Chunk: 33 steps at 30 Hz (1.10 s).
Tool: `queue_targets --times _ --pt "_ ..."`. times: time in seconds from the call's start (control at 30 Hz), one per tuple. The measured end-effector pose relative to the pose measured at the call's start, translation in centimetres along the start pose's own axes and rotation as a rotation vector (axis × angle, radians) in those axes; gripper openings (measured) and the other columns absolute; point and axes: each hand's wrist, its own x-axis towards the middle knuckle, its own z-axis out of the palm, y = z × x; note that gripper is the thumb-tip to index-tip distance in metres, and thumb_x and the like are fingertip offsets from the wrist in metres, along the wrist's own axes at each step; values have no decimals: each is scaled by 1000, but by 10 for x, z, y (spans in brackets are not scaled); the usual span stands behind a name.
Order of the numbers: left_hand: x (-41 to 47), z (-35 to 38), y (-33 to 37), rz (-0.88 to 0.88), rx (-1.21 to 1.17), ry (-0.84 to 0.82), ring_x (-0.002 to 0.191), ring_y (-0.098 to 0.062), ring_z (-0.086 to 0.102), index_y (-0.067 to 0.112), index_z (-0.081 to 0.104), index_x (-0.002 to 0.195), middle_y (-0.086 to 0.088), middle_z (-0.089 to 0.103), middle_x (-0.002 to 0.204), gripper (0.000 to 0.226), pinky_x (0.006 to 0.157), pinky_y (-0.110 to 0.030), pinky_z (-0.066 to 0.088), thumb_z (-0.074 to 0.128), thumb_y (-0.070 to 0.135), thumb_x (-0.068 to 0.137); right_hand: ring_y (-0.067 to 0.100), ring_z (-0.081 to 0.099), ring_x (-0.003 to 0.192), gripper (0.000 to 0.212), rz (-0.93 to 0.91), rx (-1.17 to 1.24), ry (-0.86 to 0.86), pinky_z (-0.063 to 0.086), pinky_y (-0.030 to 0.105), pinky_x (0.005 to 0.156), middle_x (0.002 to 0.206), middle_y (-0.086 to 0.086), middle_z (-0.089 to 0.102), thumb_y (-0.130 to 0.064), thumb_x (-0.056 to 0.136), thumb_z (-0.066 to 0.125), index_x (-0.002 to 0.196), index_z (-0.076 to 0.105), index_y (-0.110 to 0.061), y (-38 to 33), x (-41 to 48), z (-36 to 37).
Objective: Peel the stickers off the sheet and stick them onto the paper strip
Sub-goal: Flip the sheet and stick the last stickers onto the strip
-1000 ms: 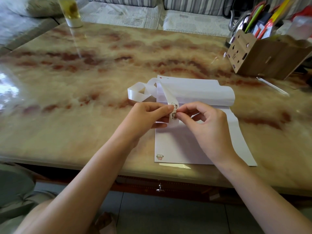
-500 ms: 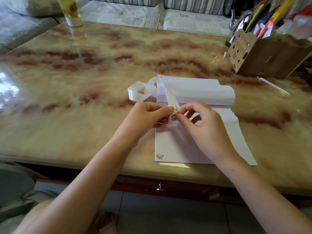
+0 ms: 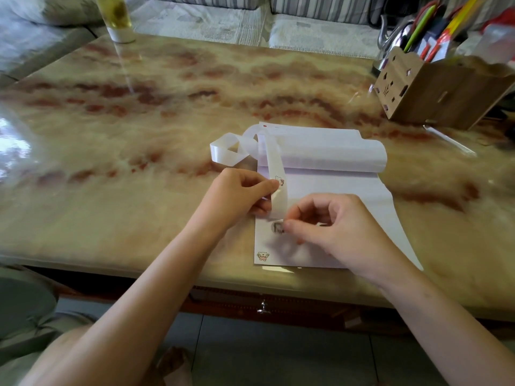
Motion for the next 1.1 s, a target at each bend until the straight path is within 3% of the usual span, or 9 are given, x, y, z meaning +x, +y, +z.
queue_targets --times 0.07,0.13,0.3,0.47,0.7,0.9,1.1 --pt "1 1 -2 -8 0 -5 59 -15 64 2 73 84 -9 71 68 22 74 -32 58 69 24 87 13 67 75 4 113 13 -71 54 22 69 78 -2 73 -22 79 74 79 74 -18 2 -4 0" --pt "2 1 -2 -14 2 -13 61 -16 65 4 74 85 -12 72 73 20 77 -33 59 68 22 88 16 67 71 6 183 42 -90 54 24 65 77 1 73 -22 78 75 80 75 -17 3 -6 -1" --pt "3 1 -2 -24 11 -27 61 -14 64 8 74 82 -6 71 69 18 79 -31 58 68 24 88 8 61 62 4 152 -20 -55 51 17 61 71 -8 69 -27 81 72 79 73 -23 3 -6 -5" --pt "3 0 -3 -23 15 -33 57 -11 63 11 74 78 1 69 62 17 79 -31 58 68 25 87 11 64 66 4 114 -45 -96 54 22 64 75 -5 69 -25 80 73 80 73 -21 3 -6 -2" --pt "3 0 -3 -20 35 -33 57 -11 63 9 75 82 1 69 63 18 83 -34 58 68 25 88 5 59 59 3 239 1 -121 53 27 67 74 0 72 -18 78 77 77 75 -16 5 -5 0" --pt "3 0 -3 -21 49 -34 61 -13 64 12 74 78 3 69 60 17 87 -39 57 68 24 88 9 63 66 5 261 -44 -101 54 34 71 74 1 73 -19 76 79 74 75 -15 3 -5 4" --pt "2 0 -2 -25 64 -34 61 -14 64 13 74 76 5 69 58 18 88 -40 56 67 24 89 5 64 68 7 253 -108 -82 51 27 67 74 -5 73 -22 75 79 73 75 -17 4 -6 7"
